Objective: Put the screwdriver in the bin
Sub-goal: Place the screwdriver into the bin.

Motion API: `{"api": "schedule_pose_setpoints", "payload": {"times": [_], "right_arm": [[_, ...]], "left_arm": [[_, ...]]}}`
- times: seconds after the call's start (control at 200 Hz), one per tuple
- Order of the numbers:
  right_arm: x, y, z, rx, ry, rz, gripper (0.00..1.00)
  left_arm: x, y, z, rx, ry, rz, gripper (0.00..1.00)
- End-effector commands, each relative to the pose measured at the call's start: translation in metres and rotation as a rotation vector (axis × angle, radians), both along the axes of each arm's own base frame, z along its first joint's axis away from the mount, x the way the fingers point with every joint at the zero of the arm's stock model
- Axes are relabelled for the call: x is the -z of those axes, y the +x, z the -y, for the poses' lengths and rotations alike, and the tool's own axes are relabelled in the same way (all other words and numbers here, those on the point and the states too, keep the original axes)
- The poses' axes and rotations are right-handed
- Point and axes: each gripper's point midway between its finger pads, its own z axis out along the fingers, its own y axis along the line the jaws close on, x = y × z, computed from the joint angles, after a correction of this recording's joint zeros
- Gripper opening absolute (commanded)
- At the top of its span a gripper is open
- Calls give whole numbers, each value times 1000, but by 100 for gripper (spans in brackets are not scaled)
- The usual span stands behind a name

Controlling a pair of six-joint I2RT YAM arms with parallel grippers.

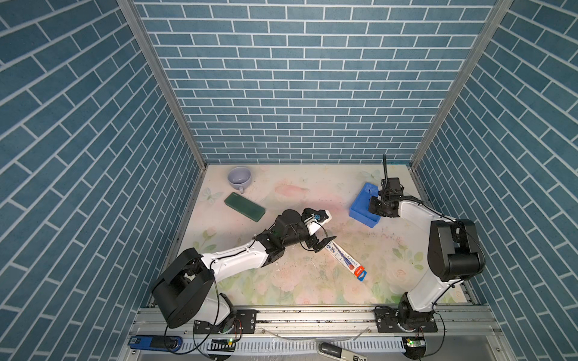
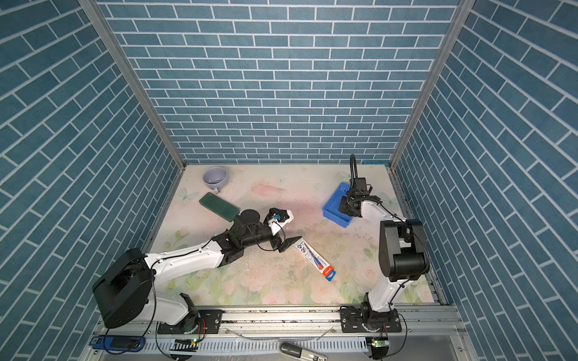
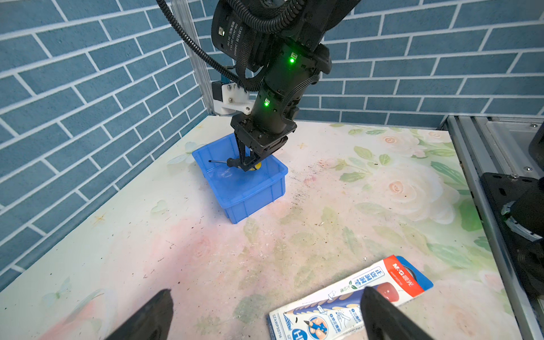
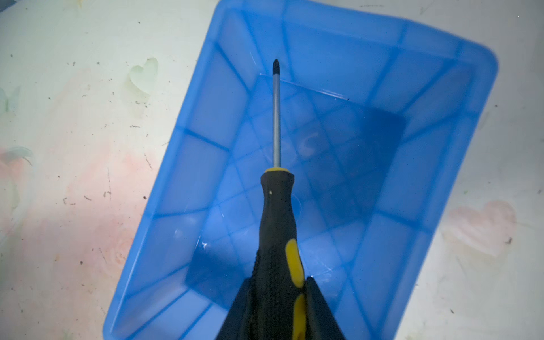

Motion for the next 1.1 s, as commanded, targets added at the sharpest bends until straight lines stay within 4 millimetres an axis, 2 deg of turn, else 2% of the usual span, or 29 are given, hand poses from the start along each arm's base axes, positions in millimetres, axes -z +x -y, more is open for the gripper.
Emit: {"api": "schedule_pose_setpoints", "payload": {"times": [0.0,0.145,0.29,0.49,0.55,0.58,0.685,0.81,0.94,1.095], "right_arm": [[-11,13,2,-23,-26,31,5],[-18,12,3,-23,-33,49,24],[-35,10,3,-33,-37,106,51],[-69,4,3,-56,-35,228,70],[-81,0,2,-74,-35,275,76],[-87,-2,2,-86,-37,300,79],[-107,-10,3,-110,-53,397,86],[-124,-23,13,-101,-112,515,91],[-131,-35,31,-59,-207,627,93],[-123,-46,50,-4,-301,668,94]], "left_arm": [[3,-4,-2,3,6,10,100],[8,-3,-4,-4,33,12,100],[7,1,-8,-32,57,21,100],[13,7,-26,-104,98,9,100],[6,15,-35,-149,86,14,100],[14,16,-44,-170,95,-4,100],[10,33,-76,-297,83,21,100],[8,50,-121,-453,105,50,100],[2,65,-178,-655,110,76,100],[13,78,-252,-943,176,79,100]]}}
